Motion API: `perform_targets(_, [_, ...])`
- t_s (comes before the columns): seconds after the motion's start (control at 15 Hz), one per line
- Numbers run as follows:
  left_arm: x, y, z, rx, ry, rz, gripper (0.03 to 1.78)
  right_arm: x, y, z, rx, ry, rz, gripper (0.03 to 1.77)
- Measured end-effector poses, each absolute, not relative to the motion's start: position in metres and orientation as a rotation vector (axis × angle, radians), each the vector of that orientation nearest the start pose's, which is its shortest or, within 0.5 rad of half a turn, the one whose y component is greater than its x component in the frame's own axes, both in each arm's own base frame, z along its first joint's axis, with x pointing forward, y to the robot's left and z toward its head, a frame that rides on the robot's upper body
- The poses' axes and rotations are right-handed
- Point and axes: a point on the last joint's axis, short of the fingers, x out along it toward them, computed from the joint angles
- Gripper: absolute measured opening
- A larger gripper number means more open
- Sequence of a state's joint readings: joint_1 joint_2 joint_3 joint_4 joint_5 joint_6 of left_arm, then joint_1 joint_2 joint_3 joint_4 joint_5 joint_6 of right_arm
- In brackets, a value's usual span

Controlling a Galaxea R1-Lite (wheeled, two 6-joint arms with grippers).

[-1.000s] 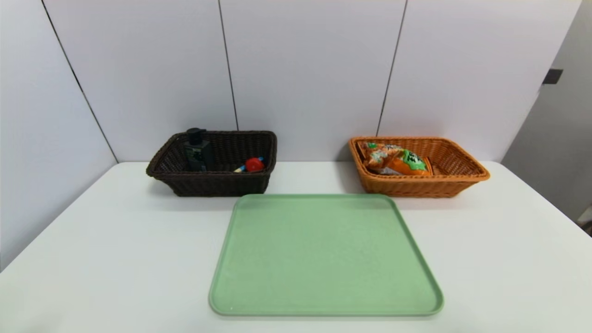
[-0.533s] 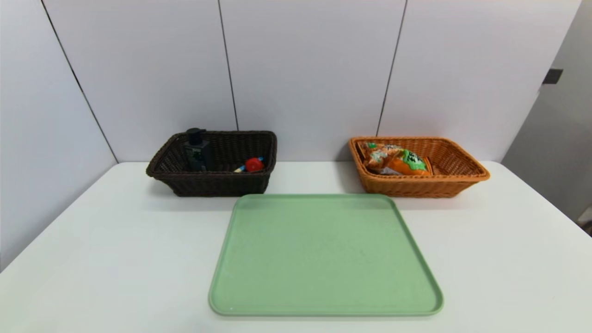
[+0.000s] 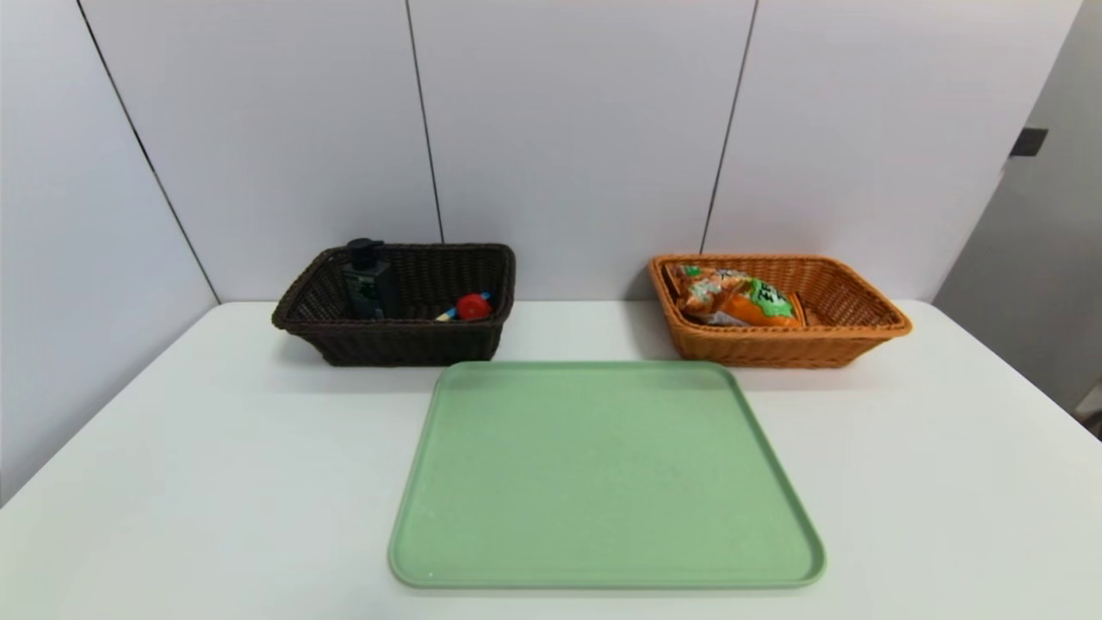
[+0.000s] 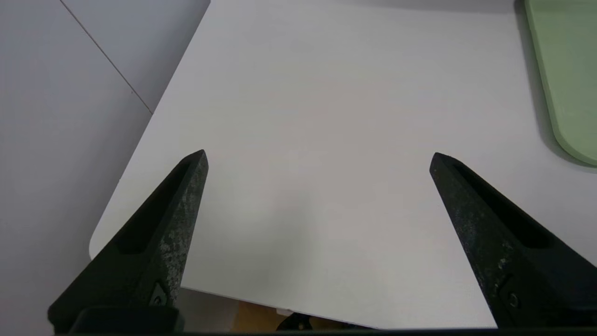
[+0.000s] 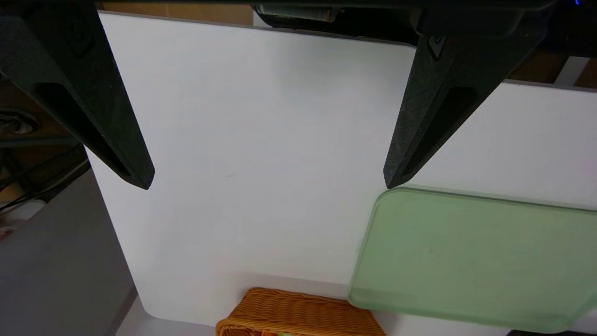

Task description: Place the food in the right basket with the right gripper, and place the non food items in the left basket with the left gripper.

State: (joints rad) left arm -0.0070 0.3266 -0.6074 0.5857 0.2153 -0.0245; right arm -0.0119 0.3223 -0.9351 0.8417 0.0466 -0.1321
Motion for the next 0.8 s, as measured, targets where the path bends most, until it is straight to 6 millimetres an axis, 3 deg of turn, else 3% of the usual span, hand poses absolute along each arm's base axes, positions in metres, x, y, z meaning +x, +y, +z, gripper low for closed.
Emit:
perform_targets(0.33, [-0.048,0.003,0.162,0.047,0.303,0.215,1.69,-0.085,0.001,0.211,-0.126,0.198,0.060,1.70])
perform_targets(0.8, [-0.013,0.004,0.113,0.144,0.173,0.184,1.69,-0.040,0.002,0.135,-0.136,-0.131,0.061,1.70])
